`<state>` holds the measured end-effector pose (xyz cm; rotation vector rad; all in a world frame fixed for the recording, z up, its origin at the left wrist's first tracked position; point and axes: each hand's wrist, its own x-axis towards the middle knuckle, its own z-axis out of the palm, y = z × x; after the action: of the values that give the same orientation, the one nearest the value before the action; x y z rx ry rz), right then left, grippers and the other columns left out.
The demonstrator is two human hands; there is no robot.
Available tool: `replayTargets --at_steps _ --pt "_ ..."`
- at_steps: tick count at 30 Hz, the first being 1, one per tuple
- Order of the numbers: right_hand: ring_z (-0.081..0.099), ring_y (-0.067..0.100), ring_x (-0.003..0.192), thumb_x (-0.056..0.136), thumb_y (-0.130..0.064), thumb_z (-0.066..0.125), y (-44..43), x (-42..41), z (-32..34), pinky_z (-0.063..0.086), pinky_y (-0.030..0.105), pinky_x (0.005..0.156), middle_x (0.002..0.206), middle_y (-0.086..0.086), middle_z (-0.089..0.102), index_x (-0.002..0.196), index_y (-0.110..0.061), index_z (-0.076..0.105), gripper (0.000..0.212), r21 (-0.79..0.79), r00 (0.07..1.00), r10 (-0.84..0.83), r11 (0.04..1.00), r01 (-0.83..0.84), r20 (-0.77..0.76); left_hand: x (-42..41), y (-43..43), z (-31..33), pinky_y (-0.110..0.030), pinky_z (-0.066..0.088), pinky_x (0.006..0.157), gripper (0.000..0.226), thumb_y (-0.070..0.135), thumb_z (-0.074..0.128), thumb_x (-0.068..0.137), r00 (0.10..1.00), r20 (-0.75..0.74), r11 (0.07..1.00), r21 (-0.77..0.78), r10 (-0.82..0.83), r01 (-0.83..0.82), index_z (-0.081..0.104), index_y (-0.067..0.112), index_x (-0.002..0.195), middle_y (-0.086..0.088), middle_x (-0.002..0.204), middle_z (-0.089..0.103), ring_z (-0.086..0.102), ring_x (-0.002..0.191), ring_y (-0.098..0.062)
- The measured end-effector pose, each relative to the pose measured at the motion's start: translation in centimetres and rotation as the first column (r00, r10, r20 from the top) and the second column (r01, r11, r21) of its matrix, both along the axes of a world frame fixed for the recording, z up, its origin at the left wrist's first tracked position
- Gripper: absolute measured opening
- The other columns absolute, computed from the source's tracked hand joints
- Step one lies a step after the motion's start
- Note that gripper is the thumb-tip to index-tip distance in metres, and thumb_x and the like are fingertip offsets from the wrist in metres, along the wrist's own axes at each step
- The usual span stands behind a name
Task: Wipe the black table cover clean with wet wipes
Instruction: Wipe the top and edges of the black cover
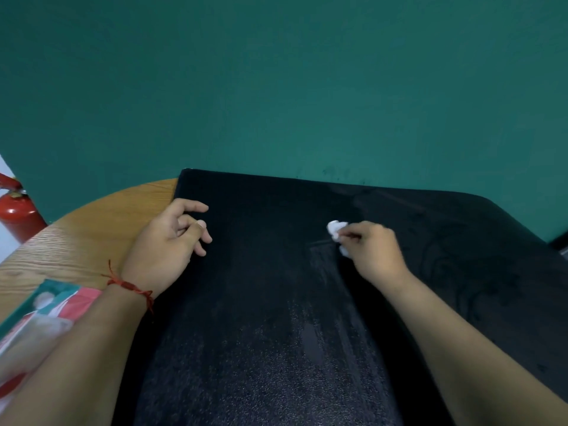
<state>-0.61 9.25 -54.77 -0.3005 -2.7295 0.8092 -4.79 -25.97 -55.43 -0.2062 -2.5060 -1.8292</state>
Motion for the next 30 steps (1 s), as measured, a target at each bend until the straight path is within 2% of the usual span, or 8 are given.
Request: replayTargets --at_steps 4,9,11,16,19,22,24,30 --pt "0.07 0.005 0.083 0.09 -0.013 0.083 -6.8 4.3 -0.5 0.048 0.014 0.075 0.089 -0.013 0.072 0.097 -0.026 0.086 0.015 -0.04 0.941 0.338 0.941 -0.337 -0.001 -0.1 -0.1 -0.1 -0.036 0.051 0.064 0.026 0.015 0.052 0.106 1.0 0.02 1.0 0.015 -0.004 0.003 0.06 0.033 0.124 0.002 0.091 0.076 0.071 0.074 -0.017" --pt "0.07 0.009 0.083 0.093 -0.015 0.081 -7.8 6.0 -0.7 0.048 0.013 0.074 0.089 -0.013 0.069 0.098 -0.026 0.087 0.013 -0.146 0.914 0.405 0.905 -0.399 0.006 0.0 0.1 -0.2 -0.036 0.051 0.064 0.025 0.016 0.053 0.106 1.0 0.019 1.0 0.014 -0.001 0.001 0.06 0.032 0.124 0.002 0.091 0.076 0.071 0.075 -0.017" --pt "0.07 0.009 0.079 0.091 -0.015 0.082 -6.2 4.6 -0.9 0.05 0.015 0.072 0.086 -0.012 0.069 0.095 -0.026 0.086 0.012 -0.085 0.936 0.352 0.932 -0.353 -0.026 0.1 0.0 -0.1 -0.036 0.051 0.064 0.023 0.017 0.053 0.107 1.0 0.006 1.0 0.008 0.0 0.0 0.061 0.031 0.124 0.002 0.09 0.076 0.071 0.074 -0.015" --pt "0.068 -0.011 0.071 0.092 -0.013 0.081 0.5 0.9 -0.2 0.052 0.009 0.068 0.091 -0.006 0.074 0.095 -0.021 0.083 0.009 -0.067 0.999 -0.007 0.998 0.004 -0.037 0.1 0.1 -0.3 -0.03 0.048 0.069 0.02 0.018 0.054 0.106 1.0 -0.01 0.999 -0.043 -0.022 0.022 0.065 0.032 0.116 0.003 0.09 0.075 0.07 0.075 -0.013" --pt "0.068 -0.004 0.074 0.099 -0.012 0.071 2.0 -1.4 0.0 0.054 0.011 0.07 0.098 -0.006 0.072 0.109 -0.023 0.081 0.018 -0.051 0.998 -0.064 0.997 0.063 -0.025 0.1 0.2 -0.5 -0.031 0.054 0.078 0.018 0.018 0.056 0.106 0.998 -0.026 0.995 -0.086 -0.059 0.056 0.069 0.03 0.112 0.003 0.087 0.075 0.07 0.078 -0.014" --pt "0.064 0.002 0.08 0.101 -0.007 0.063 -0.2 -3.0 -0.6 0.056 0.026 0.084 0.094 -0.01 0.066 0.107 -0.021 0.083 0.025 0.085 0.998 0.059 0.995 -0.058 -0.015 0.1 0.1 -0.5 -0.033 0.056 0.082 0.018 0.018 0.056 0.106 0.997 -0.035 0.991 -0.119 -0.071 0.066 0.07 0.029 0.11 0.005 0.086 0.075 0.07 0.08 -0.012" --pt "0.066 0.001 0.081 0.097 -0.003 0.063 -2.1 -2.4 -0.8 0.056 0.029 0.085 0.091 -0.01 0.068 0.099 -0.022 0.084 0.029 0.048 0.988 0.155 0.987 -0.154 -0.009 0.2 0.1 -0.6 -0.032 0.055 0.082 0.019 0.017 0.056 0.106 0.997 -0.037 0.99 -0.127 -0.064 0.059 0.07 0.029 0.109 0.005 0.086 0.075 0.07 0.079 -0.011" --pt "0.065 0.003 0.082 0.096 -0.003 0.069 -6.2 5.6 -1.6 0.044 0.009 0.076 0.1 -0.012 0.067 0.109 -0.023 0.084 0.028 -0.01 0.867 0.496 0.868 -0.497 -0.048 0.8 0.0 -0.7 -0.031 0.054 0.08 0.021 0.016 0.053 0.107 0.997 -0.064 0.984 -0.176 -0.043 0.031 0.07 0.028 0.107 0.006 0.087 0.073 0.069 0.079 -0.01"
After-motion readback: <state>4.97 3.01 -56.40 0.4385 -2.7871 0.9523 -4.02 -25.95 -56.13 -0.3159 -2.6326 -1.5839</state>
